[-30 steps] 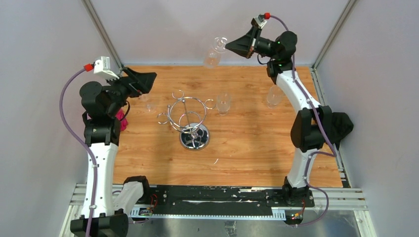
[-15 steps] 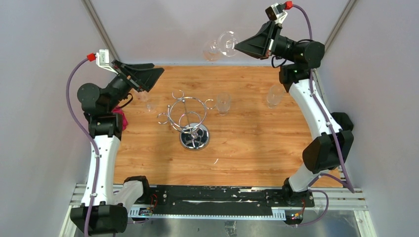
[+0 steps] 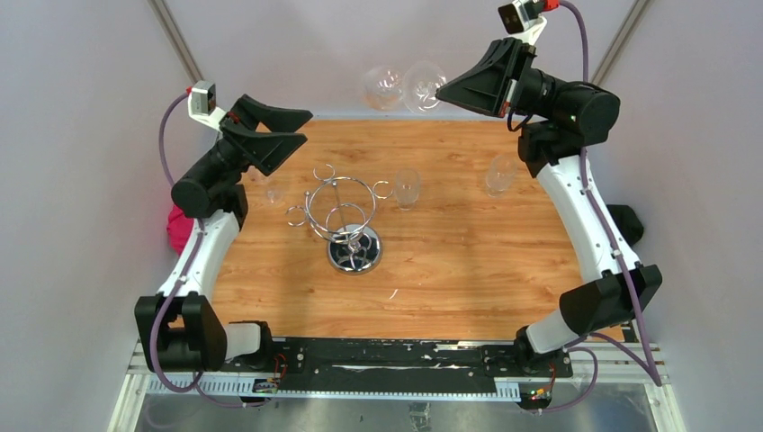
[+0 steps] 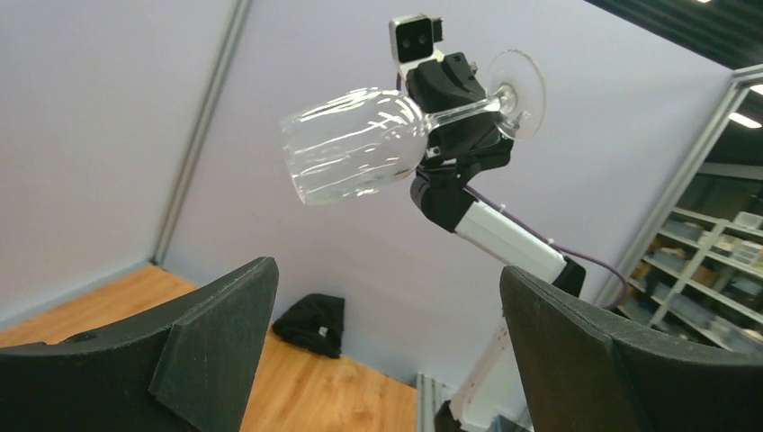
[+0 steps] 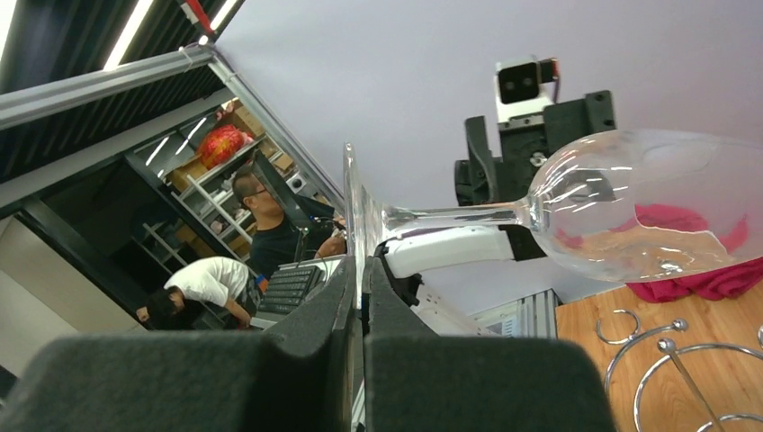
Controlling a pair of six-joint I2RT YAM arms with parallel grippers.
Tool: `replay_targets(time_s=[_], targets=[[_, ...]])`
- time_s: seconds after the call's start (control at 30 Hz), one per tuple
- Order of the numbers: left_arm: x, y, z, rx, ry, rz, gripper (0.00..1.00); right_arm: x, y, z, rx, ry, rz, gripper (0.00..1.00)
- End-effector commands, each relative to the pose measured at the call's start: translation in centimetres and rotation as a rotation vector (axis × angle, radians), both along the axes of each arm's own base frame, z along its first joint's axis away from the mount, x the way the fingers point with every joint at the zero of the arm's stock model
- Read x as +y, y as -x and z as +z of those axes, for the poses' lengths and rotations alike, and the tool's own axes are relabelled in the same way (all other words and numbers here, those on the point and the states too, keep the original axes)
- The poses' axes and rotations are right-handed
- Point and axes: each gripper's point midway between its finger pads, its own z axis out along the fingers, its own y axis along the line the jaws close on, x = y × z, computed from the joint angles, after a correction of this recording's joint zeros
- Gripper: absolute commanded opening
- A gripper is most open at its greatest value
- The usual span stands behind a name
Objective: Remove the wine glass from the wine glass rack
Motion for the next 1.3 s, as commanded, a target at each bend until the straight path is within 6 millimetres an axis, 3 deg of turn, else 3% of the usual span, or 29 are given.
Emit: replay_targets(time_s=[0.0, 0.23, 0.37, 0.7, 1.0, 1.27], targets=[[-1.2, 3.4, 0.5, -0.111, 0.003, -0.112, 1.0, 0.0, 4.6, 3.2, -0.161, -0.083, 0.036, 0.0], [-1.1, 2.0, -0.2, -0.069, 0.026, -0.11, 1.0, 3.3, 6.4, 3.1, -0.169, -0.075, 0.144, 0.0], [-1.0, 1.8, -0.5, -0.058, 0.03, -0.106, 1.0, 4.0, 6.7, 3.3, -0.173, -0.081, 0.168, 0.0], [-1.0, 2.2, -0.1, -0.063, 0.041, -0.109, 1.0, 6.0, 5.8, 1.8, -0.135, -0.051, 0.194, 0.0], [-1.0, 4.1, 1.3, -0.11, 0.045, -0.116, 0.99, 8.1, 4.1, 0.6, -0.088, -0.053, 0.232, 0.0], [-1.0, 8.7, 3.4, -0.205, 0.045, -0.131, 0.92, 9.4, 1.7, -1.4, -0.026, -0.076, 0.277, 0.0]])
